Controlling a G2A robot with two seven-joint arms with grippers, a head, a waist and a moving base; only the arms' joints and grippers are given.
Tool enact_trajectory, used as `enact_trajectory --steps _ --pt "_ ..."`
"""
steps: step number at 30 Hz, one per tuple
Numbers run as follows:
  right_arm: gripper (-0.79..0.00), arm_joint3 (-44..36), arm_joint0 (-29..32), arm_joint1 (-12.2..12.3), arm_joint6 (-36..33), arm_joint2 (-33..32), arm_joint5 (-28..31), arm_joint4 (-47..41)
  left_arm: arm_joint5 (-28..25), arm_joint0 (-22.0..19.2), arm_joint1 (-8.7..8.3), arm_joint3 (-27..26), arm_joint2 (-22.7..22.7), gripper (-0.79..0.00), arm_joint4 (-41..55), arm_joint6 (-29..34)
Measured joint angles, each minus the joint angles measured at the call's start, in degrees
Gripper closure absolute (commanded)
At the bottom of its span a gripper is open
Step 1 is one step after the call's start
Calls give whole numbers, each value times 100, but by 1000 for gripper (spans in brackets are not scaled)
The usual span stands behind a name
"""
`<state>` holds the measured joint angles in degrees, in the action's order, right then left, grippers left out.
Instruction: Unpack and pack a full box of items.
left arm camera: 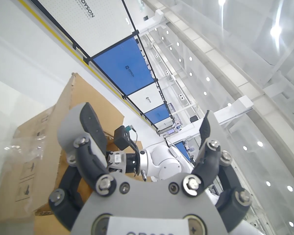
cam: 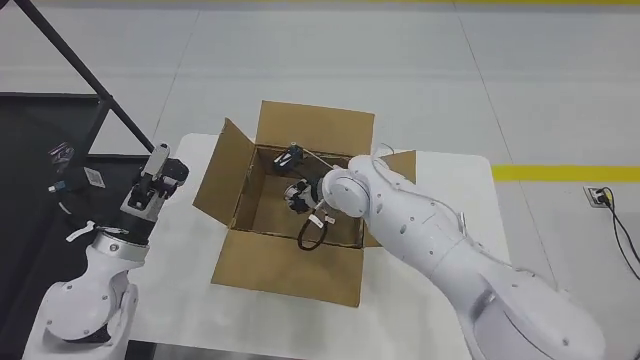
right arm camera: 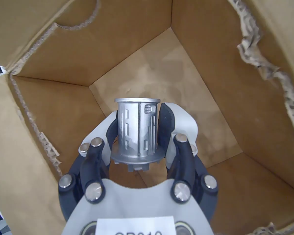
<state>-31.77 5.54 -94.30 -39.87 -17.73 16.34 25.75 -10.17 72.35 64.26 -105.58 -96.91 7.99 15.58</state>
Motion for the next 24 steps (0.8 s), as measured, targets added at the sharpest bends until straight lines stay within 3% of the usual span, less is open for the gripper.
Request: enact_trajectory --steps 3,18,21,22,23,24 --pt "0 558 5 -250 91 66 -74 7 -3 78 -3 12 -106 -785 22 -22" --pt "0 512 5 -236 89 64 -78 11 -5 77 -3 12 -102 -785 22 -17" --pt "-311 512 5 -236 89 64 -78 11 -5 77 -3 12 -102 -785 22 -17" --pt "-720 512 5 -236 89 64 -78 11 -5 77 -3 12 -102 -785 22 -17" --pt "-785 512 5 -236 89 64 -78 11 -5 77 -3 12 -102 -785 22 -17" --pt "-785 512 5 -236 89 64 -78 11 -5 77 -3 12 -102 -785 22 -17"
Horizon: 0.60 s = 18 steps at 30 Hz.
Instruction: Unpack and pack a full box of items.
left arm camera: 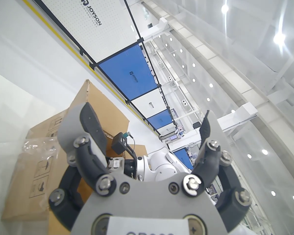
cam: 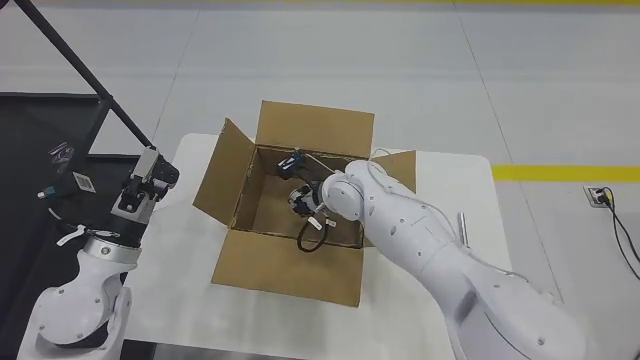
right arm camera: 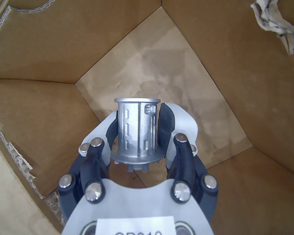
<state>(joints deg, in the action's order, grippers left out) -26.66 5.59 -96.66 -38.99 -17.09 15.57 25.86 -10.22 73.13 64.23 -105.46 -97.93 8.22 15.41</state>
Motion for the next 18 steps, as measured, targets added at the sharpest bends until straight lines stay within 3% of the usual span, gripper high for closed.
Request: enact_trajectory --steps 1,2,3,11,18 --pt "-366 0 0 0 0 0 0 0 0 0 0 0 0 -785 0 0" --pt "-28 0 0 0 0 0 0 0 0 0 0 0 0 -785 0 0" --pt "0 -7 6 0 8 -2 -5 4 0 0 0 0 0 -785 0 0" --pt "0 -61 137 -16 -201 -165 -760 74 0 0 0 0 0 -785 0 0" --pt "0 126 148 -86 -201 -291 -656 93 0 0 0 0 0 -785 0 0"
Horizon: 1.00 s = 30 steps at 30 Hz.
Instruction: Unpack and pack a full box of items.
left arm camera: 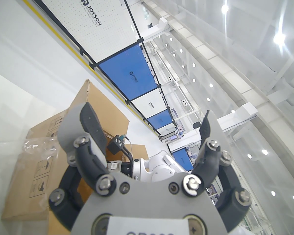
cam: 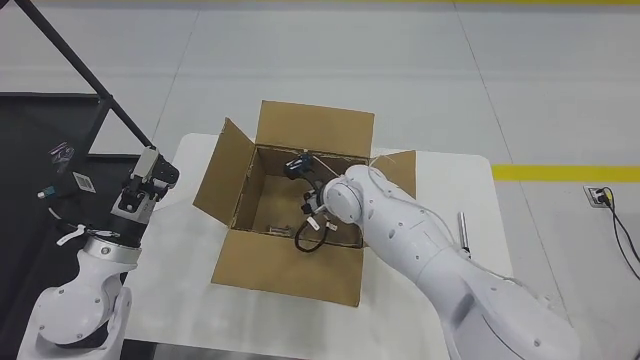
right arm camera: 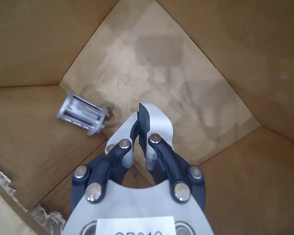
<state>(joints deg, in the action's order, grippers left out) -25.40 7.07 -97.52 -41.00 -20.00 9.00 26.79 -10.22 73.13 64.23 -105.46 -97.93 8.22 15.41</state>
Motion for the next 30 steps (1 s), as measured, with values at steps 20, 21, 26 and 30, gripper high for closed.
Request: enact_trajectory --steps 20,21,26,30 --pt "-785 -2257 639 922 1184 -930 1088 1148 15 25 -1 -9 3 -785 -62 5" --pt "-785 -2627 801 1043 1196 -1062 900 1315 23 36 -3 -8 1 -785 -114 15" --pt "-785 -5391 2240 1791 881 -2123 -237 2565 166 36 -16 71 -11 -785 -371 96" --pt "-785 -7460 3608 2222 488 -3110 -641 3431 274 9 -28 125 33 -785 -642 187"
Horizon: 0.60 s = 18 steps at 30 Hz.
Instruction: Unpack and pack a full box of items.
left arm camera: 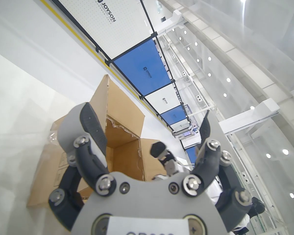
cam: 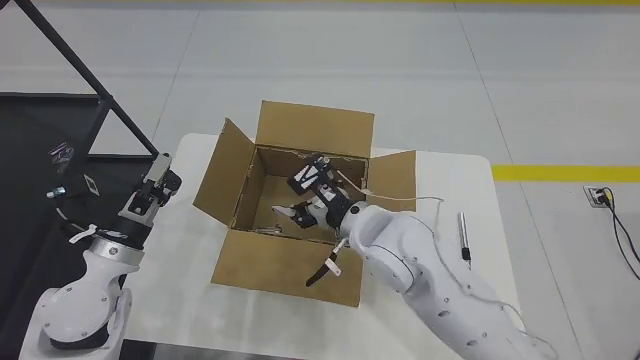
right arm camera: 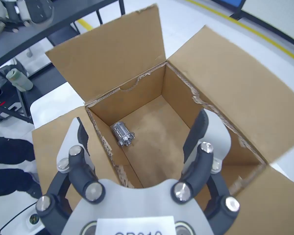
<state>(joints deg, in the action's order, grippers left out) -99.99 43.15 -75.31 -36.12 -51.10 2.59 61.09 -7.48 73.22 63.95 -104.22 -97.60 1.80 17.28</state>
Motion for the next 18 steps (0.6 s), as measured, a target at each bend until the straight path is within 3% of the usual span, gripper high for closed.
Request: enact_trajectory --steps 4,9,14,18 --pt "-785 -1412 1064 215 -347 -1011 -174 42 19 -6 1 -31 43 -785 -91 1" --pt "-785 -2014 1831 372 -645 -2429 -26 -836 -12 5 5 -100 76 -785 -98 18" --pt "-785 -1363 2035 499 -1468 -3953 242 -2400 -29 -7 7 -120 93 -785 -104 22" --pt "-785 -254 1684 583 -2396 -4391 530 -3447 -59 -18 12 -117 98 -785 -87 -12"
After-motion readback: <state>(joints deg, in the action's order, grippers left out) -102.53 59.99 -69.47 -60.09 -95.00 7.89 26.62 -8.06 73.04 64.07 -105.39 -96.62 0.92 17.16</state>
